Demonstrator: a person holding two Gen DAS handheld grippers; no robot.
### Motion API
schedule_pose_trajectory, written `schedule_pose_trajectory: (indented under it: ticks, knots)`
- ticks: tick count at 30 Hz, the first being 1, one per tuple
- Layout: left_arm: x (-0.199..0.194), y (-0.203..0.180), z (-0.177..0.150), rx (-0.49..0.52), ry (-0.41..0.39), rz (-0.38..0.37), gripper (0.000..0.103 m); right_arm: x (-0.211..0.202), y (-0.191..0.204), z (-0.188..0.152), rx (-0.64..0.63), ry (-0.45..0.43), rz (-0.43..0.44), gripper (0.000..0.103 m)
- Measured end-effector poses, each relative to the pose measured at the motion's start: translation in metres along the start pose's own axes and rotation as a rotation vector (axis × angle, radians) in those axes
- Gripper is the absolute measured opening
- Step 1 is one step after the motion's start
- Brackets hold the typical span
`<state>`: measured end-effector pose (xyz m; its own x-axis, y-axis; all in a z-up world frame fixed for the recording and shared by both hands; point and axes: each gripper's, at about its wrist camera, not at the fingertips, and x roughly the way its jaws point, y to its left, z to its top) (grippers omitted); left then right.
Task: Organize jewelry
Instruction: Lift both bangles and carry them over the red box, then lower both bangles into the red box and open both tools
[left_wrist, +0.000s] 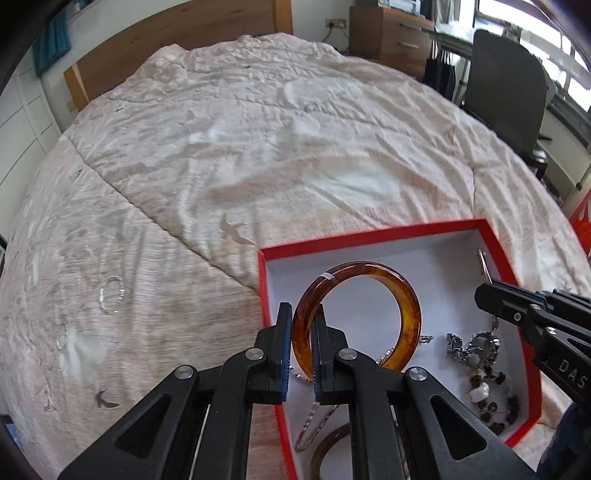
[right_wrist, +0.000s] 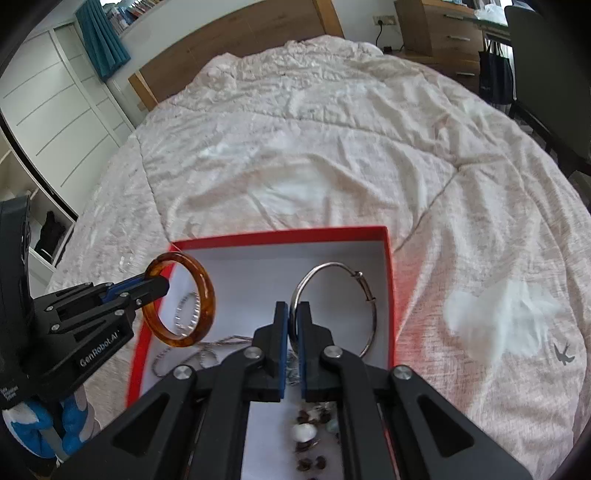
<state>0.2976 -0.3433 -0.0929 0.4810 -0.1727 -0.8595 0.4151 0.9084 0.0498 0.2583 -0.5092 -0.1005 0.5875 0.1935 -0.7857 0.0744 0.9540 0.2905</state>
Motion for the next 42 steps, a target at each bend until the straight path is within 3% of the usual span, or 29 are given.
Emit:
schedule_pose_trajectory:
  ticks: [15,32,37,39,42]
  knots:
    - [0.028,-0.001,-0.006,-0.011,0.045,0.033,0.011,0.042,0.006,-0.007,-0.046,0.102,0.008,0.004]
    - [0.026,0.001,-0.007,-0.038,0.064,0.012,0.013,0.025,0.005,-0.007,-0.056,0.073,-0.043,0.006]
    - [0.014,-0.004,-0.006,-0.025,0.052,-0.021,0.028,0.004,0.001,-0.006,-0.034,0.036,-0.048,0.006]
    - [0.003,-0.008,-0.005,-0.011,0.028,-0.019,0.042,-0.007,0.0,-0.006,-0.025,0.019,-0.052,0.006]
    - [-0.013,-0.009,-0.003,-0.006,0.004,-0.032,0.043,-0.022,-0.003,-0.007,-0.005,-0.002,-0.059,0.006]
